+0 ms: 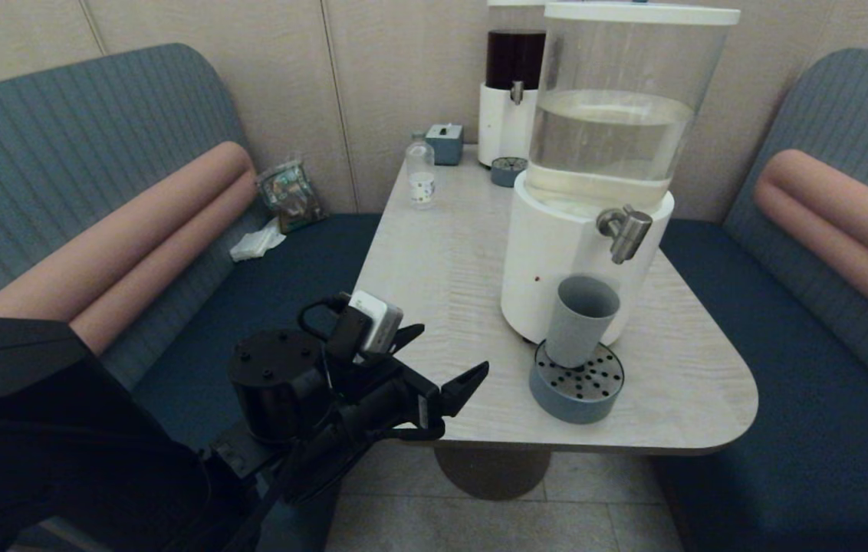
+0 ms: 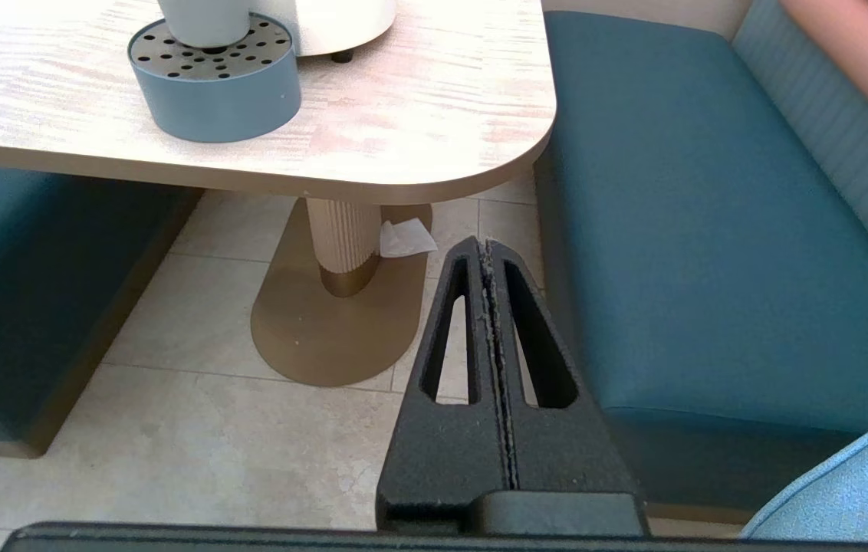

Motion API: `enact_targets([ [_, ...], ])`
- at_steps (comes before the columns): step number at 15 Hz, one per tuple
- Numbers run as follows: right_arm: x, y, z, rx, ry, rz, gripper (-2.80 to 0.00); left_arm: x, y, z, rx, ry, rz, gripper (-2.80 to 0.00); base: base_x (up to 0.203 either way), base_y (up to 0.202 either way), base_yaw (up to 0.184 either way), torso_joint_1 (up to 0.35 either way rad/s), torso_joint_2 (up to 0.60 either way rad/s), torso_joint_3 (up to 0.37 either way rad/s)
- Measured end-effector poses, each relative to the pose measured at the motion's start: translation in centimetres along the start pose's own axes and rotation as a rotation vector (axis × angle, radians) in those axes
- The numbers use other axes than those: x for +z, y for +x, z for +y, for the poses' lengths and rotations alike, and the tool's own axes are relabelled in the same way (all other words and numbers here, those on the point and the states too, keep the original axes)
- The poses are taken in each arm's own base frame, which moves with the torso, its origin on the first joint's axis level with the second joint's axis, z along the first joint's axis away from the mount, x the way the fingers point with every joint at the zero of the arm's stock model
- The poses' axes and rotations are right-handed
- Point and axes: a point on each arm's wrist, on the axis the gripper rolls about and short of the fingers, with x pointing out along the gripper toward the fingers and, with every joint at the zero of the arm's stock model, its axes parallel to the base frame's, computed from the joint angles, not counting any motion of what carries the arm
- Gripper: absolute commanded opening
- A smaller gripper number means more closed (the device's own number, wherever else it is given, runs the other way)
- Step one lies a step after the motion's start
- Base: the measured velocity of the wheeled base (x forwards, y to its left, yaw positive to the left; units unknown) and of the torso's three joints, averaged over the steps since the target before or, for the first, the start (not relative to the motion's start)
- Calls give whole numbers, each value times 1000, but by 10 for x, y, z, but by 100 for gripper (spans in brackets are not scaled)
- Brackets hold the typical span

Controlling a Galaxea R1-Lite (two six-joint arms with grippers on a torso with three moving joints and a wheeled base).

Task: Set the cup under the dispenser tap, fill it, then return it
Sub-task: Place the cup next to the water dispenser

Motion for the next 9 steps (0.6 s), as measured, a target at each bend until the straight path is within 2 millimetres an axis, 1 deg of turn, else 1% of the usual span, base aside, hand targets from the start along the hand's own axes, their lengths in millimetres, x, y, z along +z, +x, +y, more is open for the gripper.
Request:
enact_targets([
  [2, 0, 0, 0, 0, 0, 0, -280, 4, 4, -1, -3, 2, -17, 0, 0, 0, 0, 0, 0, 0],
  [5, 0, 0, 0, 0, 0, 0, -280, 5, 7, -11, -30, 1, -22, 0, 0, 0, 0, 0, 0, 0],
  [9, 0, 0, 0, 0, 0, 0, -280, -1, 8, -29, -67, -1, -7, 0, 0, 0, 0, 0, 0, 0],
])
